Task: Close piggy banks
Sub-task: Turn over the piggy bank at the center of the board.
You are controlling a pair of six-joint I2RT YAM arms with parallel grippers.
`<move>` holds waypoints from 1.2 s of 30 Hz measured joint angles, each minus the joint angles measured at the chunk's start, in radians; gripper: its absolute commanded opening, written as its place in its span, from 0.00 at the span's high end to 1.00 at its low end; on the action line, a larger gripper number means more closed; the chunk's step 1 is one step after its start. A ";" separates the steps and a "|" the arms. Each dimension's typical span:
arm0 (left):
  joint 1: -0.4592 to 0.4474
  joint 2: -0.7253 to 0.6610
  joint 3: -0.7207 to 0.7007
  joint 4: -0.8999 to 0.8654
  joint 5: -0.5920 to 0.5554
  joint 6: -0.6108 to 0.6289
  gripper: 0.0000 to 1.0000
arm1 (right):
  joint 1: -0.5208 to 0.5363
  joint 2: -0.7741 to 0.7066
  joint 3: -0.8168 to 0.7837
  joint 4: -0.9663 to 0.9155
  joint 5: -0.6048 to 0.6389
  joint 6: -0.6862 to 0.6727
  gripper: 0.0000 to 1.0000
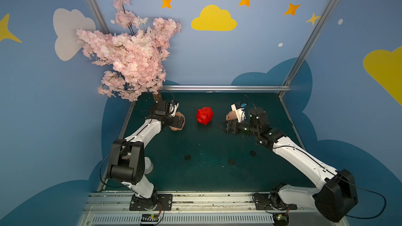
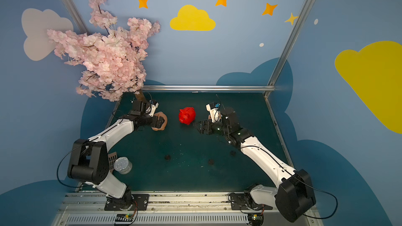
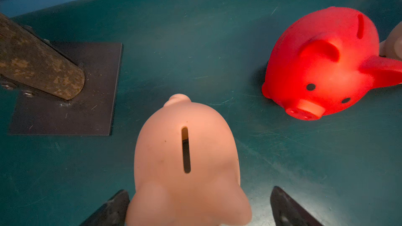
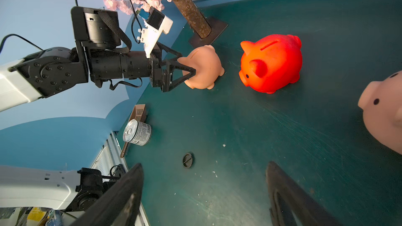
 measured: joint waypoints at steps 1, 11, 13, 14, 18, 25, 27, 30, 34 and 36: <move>-0.002 0.005 0.003 -0.001 -0.004 0.001 0.01 | 0.000 0.000 0.000 -0.001 0.002 -0.001 0.13; -0.008 0.051 0.052 -0.054 -0.040 0.007 0.08 | 0.000 0.000 0.000 -0.009 0.013 -0.007 0.13; -0.008 0.062 0.062 -0.061 -0.045 0.007 0.09 | 0.000 0.000 0.000 -0.013 0.013 -0.008 0.13; -0.008 0.068 0.068 -0.066 -0.047 0.007 0.11 | 0.000 0.000 0.000 -0.013 0.013 -0.008 0.13; -0.008 0.086 0.077 -0.079 -0.053 0.007 0.12 | 0.003 0.000 0.000 -0.018 0.019 -0.011 0.13; -0.010 0.086 0.082 -0.087 -0.060 0.008 0.19 | 0.003 0.000 0.000 -0.020 0.028 -0.011 0.13; -0.011 0.086 0.082 -0.089 -0.061 0.010 0.22 | 0.003 0.000 0.000 -0.020 0.028 -0.011 0.13; -0.012 0.088 0.092 -0.105 -0.058 0.011 0.22 | 0.003 0.001 0.000 -0.020 0.028 -0.011 0.13; -0.019 0.088 0.097 -0.119 -0.058 0.006 0.24 | 0.003 0.004 0.000 -0.021 0.030 -0.011 0.13; -0.022 0.088 0.097 -0.120 -0.058 0.000 0.24 | 0.003 0.006 0.000 -0.021 0.031 -0.011 0.13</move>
